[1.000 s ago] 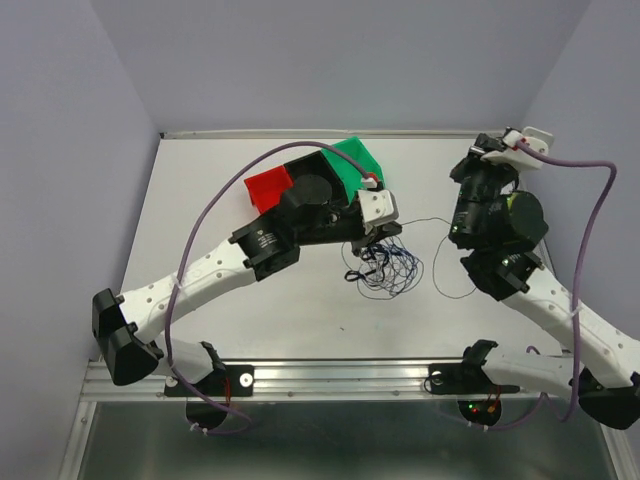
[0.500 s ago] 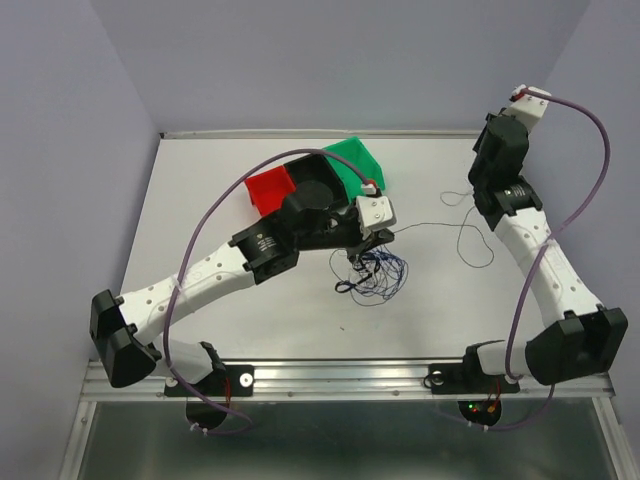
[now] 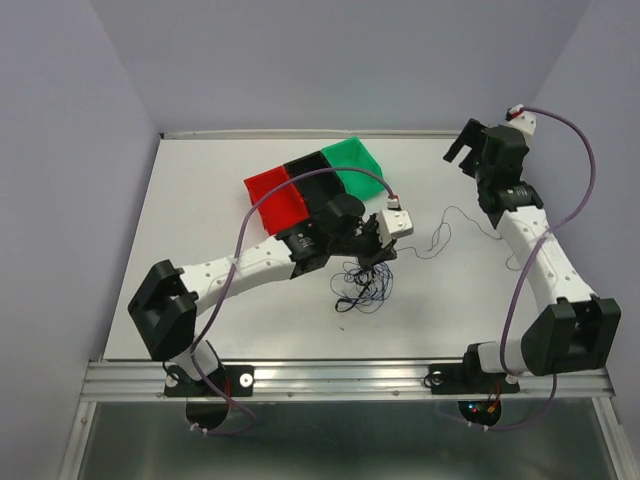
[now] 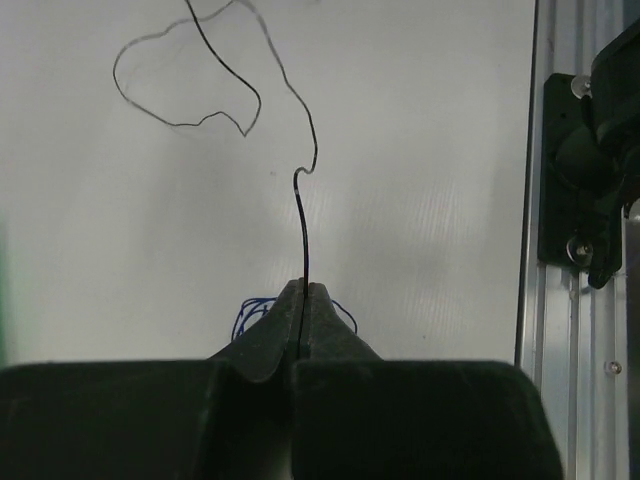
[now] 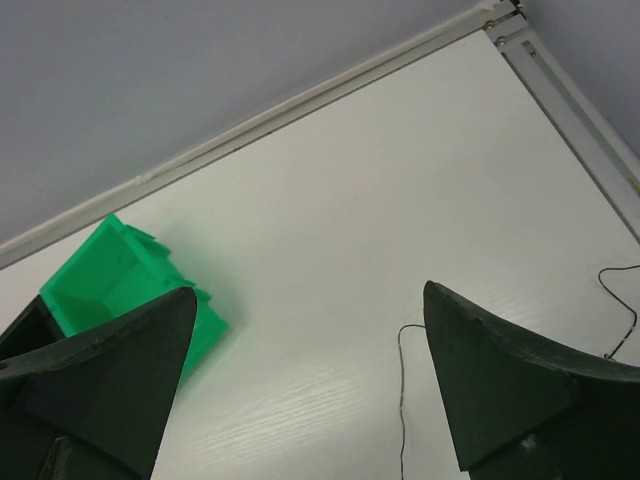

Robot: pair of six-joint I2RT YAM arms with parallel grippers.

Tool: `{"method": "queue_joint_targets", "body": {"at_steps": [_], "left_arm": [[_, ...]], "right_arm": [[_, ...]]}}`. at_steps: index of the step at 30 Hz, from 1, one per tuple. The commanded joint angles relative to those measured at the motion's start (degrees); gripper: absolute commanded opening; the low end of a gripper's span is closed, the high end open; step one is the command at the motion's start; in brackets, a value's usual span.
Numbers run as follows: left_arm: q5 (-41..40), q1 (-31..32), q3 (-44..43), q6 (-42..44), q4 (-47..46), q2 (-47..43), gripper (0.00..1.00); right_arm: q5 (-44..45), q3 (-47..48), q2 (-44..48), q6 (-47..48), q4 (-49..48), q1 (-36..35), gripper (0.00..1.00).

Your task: Untangle the cables

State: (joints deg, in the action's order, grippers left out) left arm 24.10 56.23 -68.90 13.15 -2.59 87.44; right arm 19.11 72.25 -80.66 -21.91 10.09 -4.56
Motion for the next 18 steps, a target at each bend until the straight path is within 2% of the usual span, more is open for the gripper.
{"method": "queue_joint_targets", "body": {"at_steps": [1,4,7,10,14,16,18], "left_arm": [[2.00,-0.85,-0.79,-1.63,-4.35,0.88,0.00],[2.97,-1.82,-1.14,-2.25,-4.44,2.38,0.00],[5.25,-3.48,-1.58,-3.30,-4.62,3.78,0.00],[7.53,-5.16,-1.85,-4.79,-5.23,4.40,0.00],[9.48,-7.88,-1.50,-6.82,-6.99,4.49,0.00],[10.52,-9.20,-1.23,-7.69,-7.78,4.32,0.00],[11.67,-10.69,-0.97,-8.57,-8.83,4.32,0.00]], "right_arm": [[-3.47,-3.07,9.02,-4.10,0.28,-0.01,1.00],[-7.93,-6.76,15.69,-4.46,2.92,-0.01,1.00],[-18.10,-13.87,24.11,-2.79,2.83,-0.01,0.93],[-23.57,-22.81,34.03,-2.70,1.52,-0.01,0.87],[-26.67,-36.98,47.42,-4.36,-8.81,-0.01,0.83],[-29.99,-44.34,51.99,-6.64,-13.67,-0.10,0.70],[-34.91,-48.58,55.70,-8.40,-21.83,-0.01,0.66]]}}
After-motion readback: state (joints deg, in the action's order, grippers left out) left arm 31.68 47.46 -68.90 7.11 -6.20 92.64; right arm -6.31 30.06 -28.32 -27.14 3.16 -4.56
